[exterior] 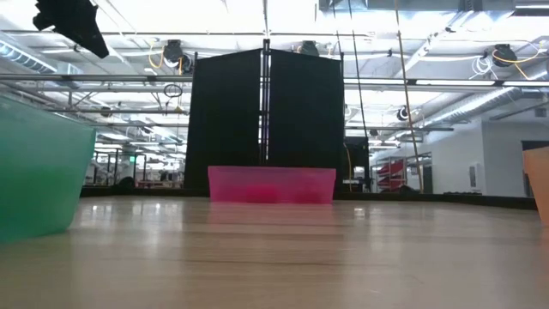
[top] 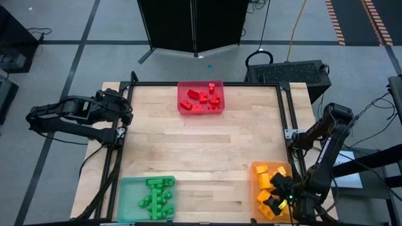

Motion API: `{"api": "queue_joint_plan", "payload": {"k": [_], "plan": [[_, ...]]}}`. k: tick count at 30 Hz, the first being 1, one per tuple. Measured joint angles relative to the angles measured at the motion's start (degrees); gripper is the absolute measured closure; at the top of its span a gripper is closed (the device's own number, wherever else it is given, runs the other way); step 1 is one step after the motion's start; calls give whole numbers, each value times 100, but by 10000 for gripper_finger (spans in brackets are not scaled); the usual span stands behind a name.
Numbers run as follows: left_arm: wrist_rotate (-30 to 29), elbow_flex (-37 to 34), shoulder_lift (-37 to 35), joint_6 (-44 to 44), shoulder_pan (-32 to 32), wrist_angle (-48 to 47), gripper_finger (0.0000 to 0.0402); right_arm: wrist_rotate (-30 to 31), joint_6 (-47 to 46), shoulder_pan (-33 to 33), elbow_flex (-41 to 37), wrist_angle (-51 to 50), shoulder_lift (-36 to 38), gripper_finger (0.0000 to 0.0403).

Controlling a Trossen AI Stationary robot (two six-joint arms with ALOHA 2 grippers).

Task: Sort blocks
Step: Put the yellow game piece into the orange bin, then return to Home Position

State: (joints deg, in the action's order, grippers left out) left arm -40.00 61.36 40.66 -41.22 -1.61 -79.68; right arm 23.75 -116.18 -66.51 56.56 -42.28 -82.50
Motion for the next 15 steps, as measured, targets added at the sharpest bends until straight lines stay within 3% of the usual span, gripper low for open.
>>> {"api": "queue_joint_plan", "payload": {"k": [3,8,11,15], "plan": [[-37,-1,-2,12,1,6,343,877,586,180,472,-437,292,103],[-203,0,-4,364,2,388,343,2683,2233,552,1653,-2157,955,112],[-295,0,-19,628,0,866,343,3704,3628,731,2401,-2872,1389,112],[-353,2,-26,1152,0,1272,343,4848,5926,764,3210,-2820,1968,112]]}}
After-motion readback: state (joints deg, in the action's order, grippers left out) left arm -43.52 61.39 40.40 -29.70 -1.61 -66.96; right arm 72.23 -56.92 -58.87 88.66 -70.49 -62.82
